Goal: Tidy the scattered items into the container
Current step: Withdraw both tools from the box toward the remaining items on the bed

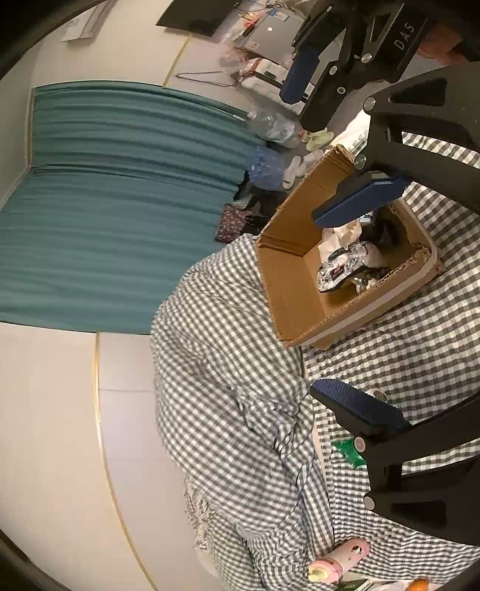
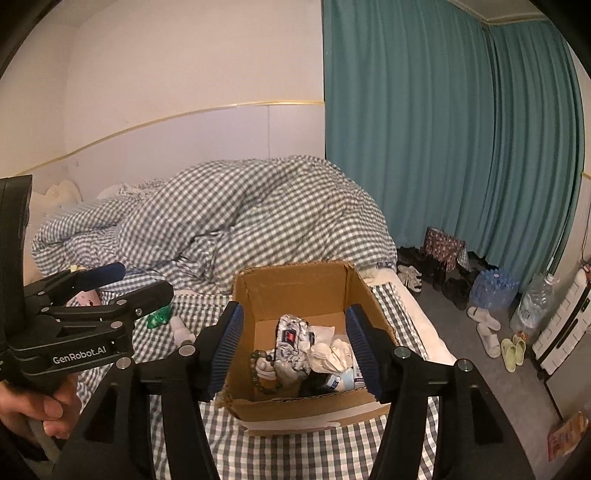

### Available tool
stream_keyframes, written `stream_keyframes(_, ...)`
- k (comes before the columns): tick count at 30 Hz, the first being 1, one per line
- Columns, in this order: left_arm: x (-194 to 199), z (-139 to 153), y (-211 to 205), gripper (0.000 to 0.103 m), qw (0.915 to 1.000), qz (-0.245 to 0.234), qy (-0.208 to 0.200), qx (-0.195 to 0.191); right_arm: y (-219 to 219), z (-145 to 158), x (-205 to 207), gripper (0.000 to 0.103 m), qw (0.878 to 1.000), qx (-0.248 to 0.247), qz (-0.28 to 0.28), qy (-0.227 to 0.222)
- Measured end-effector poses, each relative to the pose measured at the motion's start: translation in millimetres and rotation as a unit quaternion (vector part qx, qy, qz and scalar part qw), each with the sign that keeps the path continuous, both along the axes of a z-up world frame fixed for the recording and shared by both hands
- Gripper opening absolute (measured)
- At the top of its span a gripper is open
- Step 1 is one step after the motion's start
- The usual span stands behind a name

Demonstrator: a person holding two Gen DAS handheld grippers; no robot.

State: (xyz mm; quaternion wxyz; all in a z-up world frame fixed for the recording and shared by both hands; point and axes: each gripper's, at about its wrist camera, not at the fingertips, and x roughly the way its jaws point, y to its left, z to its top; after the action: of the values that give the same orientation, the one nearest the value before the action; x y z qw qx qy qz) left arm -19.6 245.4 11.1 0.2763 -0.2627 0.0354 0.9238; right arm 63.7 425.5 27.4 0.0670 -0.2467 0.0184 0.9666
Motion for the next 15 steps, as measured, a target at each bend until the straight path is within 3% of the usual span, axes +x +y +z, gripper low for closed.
stream_keyframes(7, 21.6, 20.3, -20.6, 0.088, 0.9998, 0.007, 0.02, 0.007, -14.3, 18.5, 17.4, 0.065, 1.0, 0.009, 0.004, 0.017)
stream_keyframes(10, 31.0, 27.4, -32.3, 0.1, 0.9994, 0.012, 0.031, 0.009, -22.6, 26.9, 24.2, 0.075, 1.0, 0.012, 0.005, 0.026)
stream_keyframes(15, 38.3, 35.5, -51.9, 0.103, 0.9987, 0.029, 0.04, 0.013, -40.0, 34.9, 30.4, 0.081, 0.999, 0.018, 0.013, 0.037)
